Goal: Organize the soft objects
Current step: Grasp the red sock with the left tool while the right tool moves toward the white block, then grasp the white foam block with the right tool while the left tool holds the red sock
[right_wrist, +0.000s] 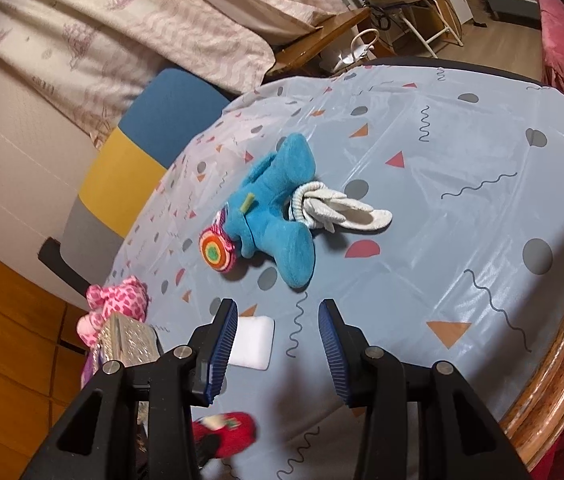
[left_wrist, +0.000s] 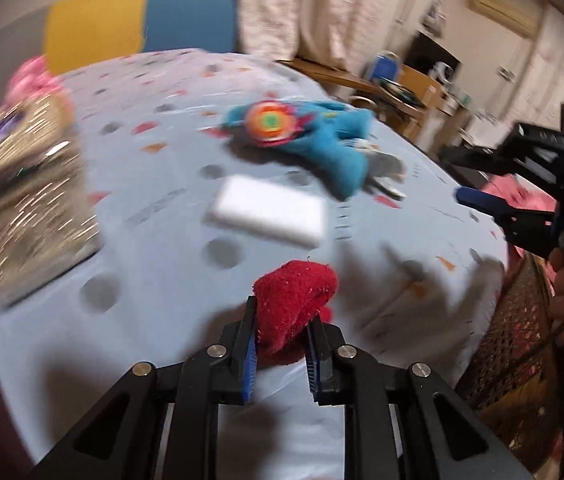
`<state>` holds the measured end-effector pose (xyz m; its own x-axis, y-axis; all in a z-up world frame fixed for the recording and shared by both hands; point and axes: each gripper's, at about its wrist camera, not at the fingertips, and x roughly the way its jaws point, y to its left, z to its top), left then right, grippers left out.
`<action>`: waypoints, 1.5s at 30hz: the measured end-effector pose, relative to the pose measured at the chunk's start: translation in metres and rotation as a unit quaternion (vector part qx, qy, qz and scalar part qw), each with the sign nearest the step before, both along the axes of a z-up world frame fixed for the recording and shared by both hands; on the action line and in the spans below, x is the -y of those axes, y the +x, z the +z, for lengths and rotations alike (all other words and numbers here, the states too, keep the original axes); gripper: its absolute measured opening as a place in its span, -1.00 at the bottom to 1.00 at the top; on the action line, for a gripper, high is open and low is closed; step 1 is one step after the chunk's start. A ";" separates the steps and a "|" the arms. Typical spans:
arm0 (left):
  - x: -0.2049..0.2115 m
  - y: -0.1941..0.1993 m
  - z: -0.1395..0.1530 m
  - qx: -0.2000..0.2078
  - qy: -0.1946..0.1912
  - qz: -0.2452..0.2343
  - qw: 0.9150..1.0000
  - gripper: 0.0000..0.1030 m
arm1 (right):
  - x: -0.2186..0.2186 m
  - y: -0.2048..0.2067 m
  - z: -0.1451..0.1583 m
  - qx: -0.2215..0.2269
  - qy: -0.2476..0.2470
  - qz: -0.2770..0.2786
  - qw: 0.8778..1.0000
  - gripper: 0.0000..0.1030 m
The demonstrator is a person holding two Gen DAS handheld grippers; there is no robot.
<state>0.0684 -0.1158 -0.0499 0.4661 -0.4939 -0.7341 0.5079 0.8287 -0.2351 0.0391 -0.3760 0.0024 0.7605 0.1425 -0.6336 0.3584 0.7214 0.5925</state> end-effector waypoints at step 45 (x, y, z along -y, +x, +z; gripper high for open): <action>-0.059 0.006 -0.032 -0.033 -0.019 0.075 0.996 -0.49 | -0.138 0.146 -0.086 -0.175 -0.304 0.347 0.870 0.56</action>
